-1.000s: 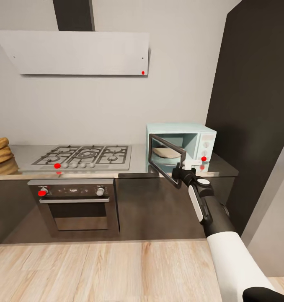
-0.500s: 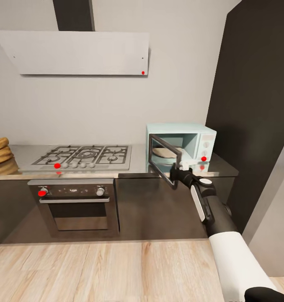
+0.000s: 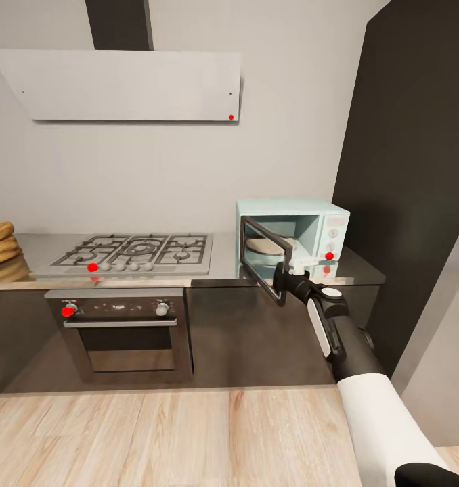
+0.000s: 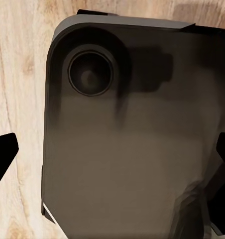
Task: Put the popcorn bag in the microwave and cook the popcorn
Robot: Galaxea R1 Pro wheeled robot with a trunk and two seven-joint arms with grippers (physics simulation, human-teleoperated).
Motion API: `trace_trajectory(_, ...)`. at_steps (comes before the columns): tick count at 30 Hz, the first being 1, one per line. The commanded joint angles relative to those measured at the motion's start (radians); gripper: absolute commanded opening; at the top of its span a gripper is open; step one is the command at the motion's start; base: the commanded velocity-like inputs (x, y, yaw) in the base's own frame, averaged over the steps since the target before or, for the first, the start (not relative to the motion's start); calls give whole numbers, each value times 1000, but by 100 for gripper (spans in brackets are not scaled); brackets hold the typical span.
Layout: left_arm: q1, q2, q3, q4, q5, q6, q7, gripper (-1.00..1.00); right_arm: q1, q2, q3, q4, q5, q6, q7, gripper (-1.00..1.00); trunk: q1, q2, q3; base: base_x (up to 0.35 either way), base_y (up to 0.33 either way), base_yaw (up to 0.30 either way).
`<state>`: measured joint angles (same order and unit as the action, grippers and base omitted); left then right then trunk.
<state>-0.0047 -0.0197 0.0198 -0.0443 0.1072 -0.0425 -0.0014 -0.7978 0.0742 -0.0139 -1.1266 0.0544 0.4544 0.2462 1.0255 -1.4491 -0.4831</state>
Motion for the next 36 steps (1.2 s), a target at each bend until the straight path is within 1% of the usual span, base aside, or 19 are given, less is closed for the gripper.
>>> trace_trajectory(1, 0, -1, 2, 0, 9, -3, 0, 100, 0, -1, 6, -9, 5, 6, 28, -100, 0, -1, -1, 0, 6, 0)
trace_trajectory(13, 0, 0, 2, 0, 9, -2, 0, 100, 0, -1, 6, -9, 10, 6, 27, -100, 0, -1, -1, 0, 128, 0)
trace_trajectory(28, 0, 0, 2, 0, 9, -3, 0, 100, 0, -1, 6, -9, 10, 6, 27, -100, 0, -1, -1, 0, 17, 0)
trace_trajectory(36, 0, -1, 2, 0, 9, -3, 0, 100, 0, -1, 6, -9, 10, 6, 27, -100, 0, -1, -1, 0, 128, 0)
